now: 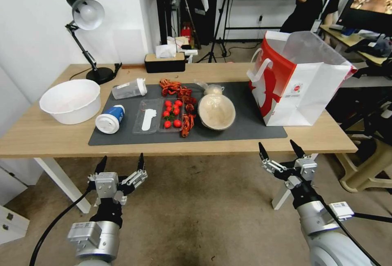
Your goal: Pick up the trash from the table and place it into the takeout bag.
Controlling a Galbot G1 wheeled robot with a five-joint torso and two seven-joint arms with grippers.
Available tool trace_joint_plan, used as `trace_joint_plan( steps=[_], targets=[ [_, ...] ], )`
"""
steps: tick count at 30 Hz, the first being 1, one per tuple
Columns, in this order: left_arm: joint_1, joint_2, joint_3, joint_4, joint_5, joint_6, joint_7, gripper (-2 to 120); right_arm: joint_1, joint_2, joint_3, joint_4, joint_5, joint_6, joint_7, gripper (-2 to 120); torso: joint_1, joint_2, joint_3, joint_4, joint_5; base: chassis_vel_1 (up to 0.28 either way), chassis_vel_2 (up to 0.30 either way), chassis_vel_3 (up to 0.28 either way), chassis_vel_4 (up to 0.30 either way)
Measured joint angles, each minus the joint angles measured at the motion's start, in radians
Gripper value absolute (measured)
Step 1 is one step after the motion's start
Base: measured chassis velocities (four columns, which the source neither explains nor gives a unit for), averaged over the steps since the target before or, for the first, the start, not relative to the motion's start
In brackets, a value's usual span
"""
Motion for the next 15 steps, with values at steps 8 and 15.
trace_joint_plan(
  steps=[8, 15],
  targets=[
    [0.005, -0.009, -0.001, 0.001, 0.004, 0.0, 0.001, 100, 0.169, -0.04, -0.087, 0.005, 0.279, -0.137, 0.068, 100, 0.0, 0.0, 0.0, 0.0001, 0.0002, 0.0, 0.0, 0.0, 0.0],
    [0.006, -0.014, -0.009, -0.007, 0.003, 0.007, 0.001, 100, 0.315, -0.06, -0.15, -0.005, 0.526, -0.223, 0.155, 100, 0.0, 0.0, 0.0, 0.0003, 0.0, 0.0, 0.0, 0.0, 0.0]
  ],
)
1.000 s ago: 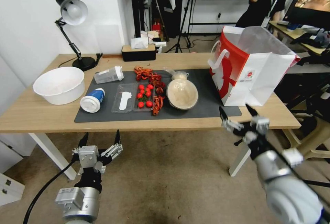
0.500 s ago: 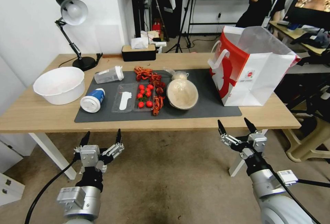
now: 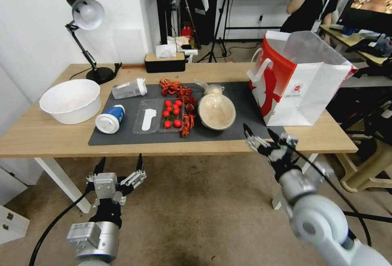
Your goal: Pick up the trash from the table and place it into the takeout bag.
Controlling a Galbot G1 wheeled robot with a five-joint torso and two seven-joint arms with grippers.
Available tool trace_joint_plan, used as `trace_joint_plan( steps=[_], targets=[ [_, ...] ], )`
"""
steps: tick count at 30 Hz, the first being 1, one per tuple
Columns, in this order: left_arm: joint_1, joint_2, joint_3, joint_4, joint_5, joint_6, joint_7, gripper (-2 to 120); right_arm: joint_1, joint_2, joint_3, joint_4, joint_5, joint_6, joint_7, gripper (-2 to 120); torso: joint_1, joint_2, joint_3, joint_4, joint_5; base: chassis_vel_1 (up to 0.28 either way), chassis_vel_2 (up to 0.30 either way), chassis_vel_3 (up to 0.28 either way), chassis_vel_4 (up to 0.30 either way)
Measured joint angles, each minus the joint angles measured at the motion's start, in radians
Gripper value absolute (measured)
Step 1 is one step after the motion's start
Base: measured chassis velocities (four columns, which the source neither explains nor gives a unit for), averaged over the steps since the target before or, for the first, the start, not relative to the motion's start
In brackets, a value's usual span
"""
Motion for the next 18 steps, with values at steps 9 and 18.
trace_joint_plan(
  steps=[9, 18],
  targets=[
    [-0.001, -0.003, -0.001, -0.001, 0.0, 0.004, 0.004, 100, 0.08, -0.007, -0.036, -0.02, 0.147, -0.051, 0.064, 100, 0.0, 0.0, 0.0, -0.0002, 0.0001, 0.0, 0.0, 0.0, 0.0],
    [0.0, -0.019, 0.007, 0.0, -0.015, 0.02, 0.005, 100, 0.289, -0.007, -0.128, -0.102, 0.466, -0.167, 0.218, 100, 0.0, 0.0, 0.0, -0.0002, 0.0, 0.0, 0.0, 0.0, 0.0]
  ],
)
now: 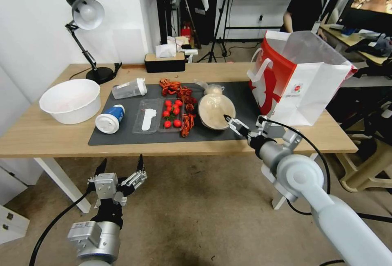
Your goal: Pick up the trash from the table and place it into the takeout bag.
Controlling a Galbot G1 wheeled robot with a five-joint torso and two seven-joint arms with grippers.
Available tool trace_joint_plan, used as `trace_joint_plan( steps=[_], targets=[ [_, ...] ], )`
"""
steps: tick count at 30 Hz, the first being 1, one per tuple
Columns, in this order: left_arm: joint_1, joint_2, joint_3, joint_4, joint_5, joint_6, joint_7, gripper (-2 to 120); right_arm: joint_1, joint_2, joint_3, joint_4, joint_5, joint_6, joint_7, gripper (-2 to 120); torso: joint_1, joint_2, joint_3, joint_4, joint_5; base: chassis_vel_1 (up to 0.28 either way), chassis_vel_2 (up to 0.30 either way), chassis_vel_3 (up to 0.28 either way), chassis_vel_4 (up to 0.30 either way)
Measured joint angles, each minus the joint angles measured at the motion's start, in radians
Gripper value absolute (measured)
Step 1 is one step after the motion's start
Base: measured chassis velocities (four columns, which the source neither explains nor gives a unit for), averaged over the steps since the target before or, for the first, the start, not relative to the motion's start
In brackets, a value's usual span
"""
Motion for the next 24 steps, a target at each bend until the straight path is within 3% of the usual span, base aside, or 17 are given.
trace_joint_plan(
  steps=[12, 20, 24],
  targets=[
    [0.002, 0.005, -0.009, 0.002, -0.004, -0.001, -0.005, 100, 0.188, 0.033, -0.12, -0.103, 0.158, -0.043, 0.127, 100, 0.0, 0.0, 0.0, 0.0, 0.0001, 0.0, 0.0, 0.0, 0.0],
    [0.009, -0.001, -0.006, -0.011, -0.029, 0.004, -0.009, 100, 0.214, 0.048, -0.138, -0.133, 0.214, -0.052, 0.148, 81, 0.0, 0.0, 0.0, 0.0, 0.0001, 0.0, 0.0, 0.0, 0.0],
    [0.009, 0.0, -0.006, -0.013, -0.03, 0.004, -0.01, 100, 0.222, 0.052, -0.141, -0.138, 0.224, -0.055, 0.163, 64, 0.0, 0.0, 0.0, 0.0, 0.0, 0.0, 0.0, 0.0, 0.0]
  ],
)
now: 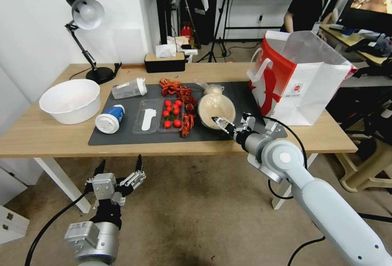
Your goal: Pick up the trash from the table and place it into the takeout bag.
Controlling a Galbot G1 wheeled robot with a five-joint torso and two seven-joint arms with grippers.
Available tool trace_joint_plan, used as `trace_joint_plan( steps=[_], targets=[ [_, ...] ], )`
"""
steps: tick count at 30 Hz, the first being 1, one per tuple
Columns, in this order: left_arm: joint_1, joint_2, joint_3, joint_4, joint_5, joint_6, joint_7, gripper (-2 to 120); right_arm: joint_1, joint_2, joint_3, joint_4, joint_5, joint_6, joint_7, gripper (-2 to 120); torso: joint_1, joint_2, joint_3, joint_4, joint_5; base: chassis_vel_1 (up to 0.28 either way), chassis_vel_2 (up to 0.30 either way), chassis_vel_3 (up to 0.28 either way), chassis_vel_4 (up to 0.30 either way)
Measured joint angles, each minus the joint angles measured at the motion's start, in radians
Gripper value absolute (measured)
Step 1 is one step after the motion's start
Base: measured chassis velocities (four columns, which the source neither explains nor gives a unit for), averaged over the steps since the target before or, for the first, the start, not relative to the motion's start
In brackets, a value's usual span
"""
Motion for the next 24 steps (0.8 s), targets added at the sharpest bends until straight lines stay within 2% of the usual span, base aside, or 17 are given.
trace_joint_plan(
  steps=[2, 4, 6, 8, 10, 11, 13, 15, 17, 23, 24],
  targets=[
    [-0.001, 0.0, 0.0, 0.0, 0.0, 0.0, 0.0, 100, -0.001, 0.0, 0.0, 0.0, 0.001, -0.001, 0.003, 55, 0.0, 0.0, 0.0, -0.0001, 0.0, 0.0, 0.0, 0.0, 0.0],
    [-0.001, 0.0, 0.0, 0.0, 0.0, -0.002, 0.0, 100, -0.002, 0.0, 0.0, -0.001, 0.001, -0.001, 0.003, 52, 0.0, 0.0, 0.0, -0.0001, 0.0, 0.0, 0.0, 0.0, 0.0],
    [-0.001, 0.0, 0.002, 0.0, 0.001, -0.01, 0.0, 100, -0.002, 0.0, 0.001, -0.009, 0.001, -0.001, 0.003, 41, 0.0, 0.0, 0.0, -0.0001, 0.0, 0.0, 0.0, 0.0, 0.0],
    [-0.002, 0.0, 0.003, 0.0, 0.002, -0.013, 0.0, 100, -0.001, 0.0, 0.003, -0.013, 0.001, -0.001, 0.003, 37, 0.0, 0.0, 0.0, 0.0, 0.0001, 0.0, 0.0, 0.0, 0.0],
    [-0.005, 0.002, 0.003, 0.0, 0.002, -0.017, 0.0, 100, 0.001, -0.002, 0.007, -0.017, 0.003, 0.0, 0.003, 28, 0.0, 0.0, 0.0, 0.0, 0.0001, 0.0, 0.0, 0.0, 0.0],
    [-0.005, 0.002, 0.003, 0.0, 0.002, -0.017, 0.0, 100, 0.001, -0.002, 0.007, -0.017, 0.003, 0.0, 0.003, 28, 0.0, 0.0, 0.0, 0.0, 0.0001, 0.0, 0.0, 0.0, 0.0],
    [-0.006, 0.005, 0.002, 0.0, 0.002, -0.019, 0.0, 100, -0.003, -0.006, 0.015, -0.017, 0.004, 0.001, 0.002, 16, 0.0, 0.0, 0.0, 0.0, 0.0, 0.0, 0.0, 0.0, 0.0],
    [-0.006, 0.005, 0.002, 0.0, 0.002, -0.02, 0.0, 100, -0.005, -0.006, 0.018, -0.017, 0.004, 0.001, 0.001, 13, 0.0, 0.0, 0.0, 0.0, 0.0001, 0.0, 0.0, 0.0, 0.0],
    [-0.006, 0.006, 0.002, 0.001, 0.002, -0.021, -0.001, 100, -0.015, -0.011, 0.045, -0.006, -0.008, 0.003, -0.003, 3, 0.0, 0.0, 0.0, 0.0001, 0.0001, 0.0, 0.0, 0.0, 0.0],
    [-0.009, 0.008, 0.003, 0.002, 0.002, -0.022, -0.001, 100, -0.041, -0.052, 0.093, 0.041, -0.109, 0.016, -0.044, 2, 0.0, 0.0, 0.0, -0.0001, 0.0, 0.0, 0.0, 0.0, 0.0],
    [-0.01, 0.008, 0.003, 0.003, 0.002, -0.022, -0.001, 100, -0.053, -0.081, 0.11, 0.067, -0.182, 0.017, -0.085, 2, 0.0, 0.0, 0.0, -0.0001, 0.0004, 0.0, 0.0, 0.0, 0.0]
  ],
)
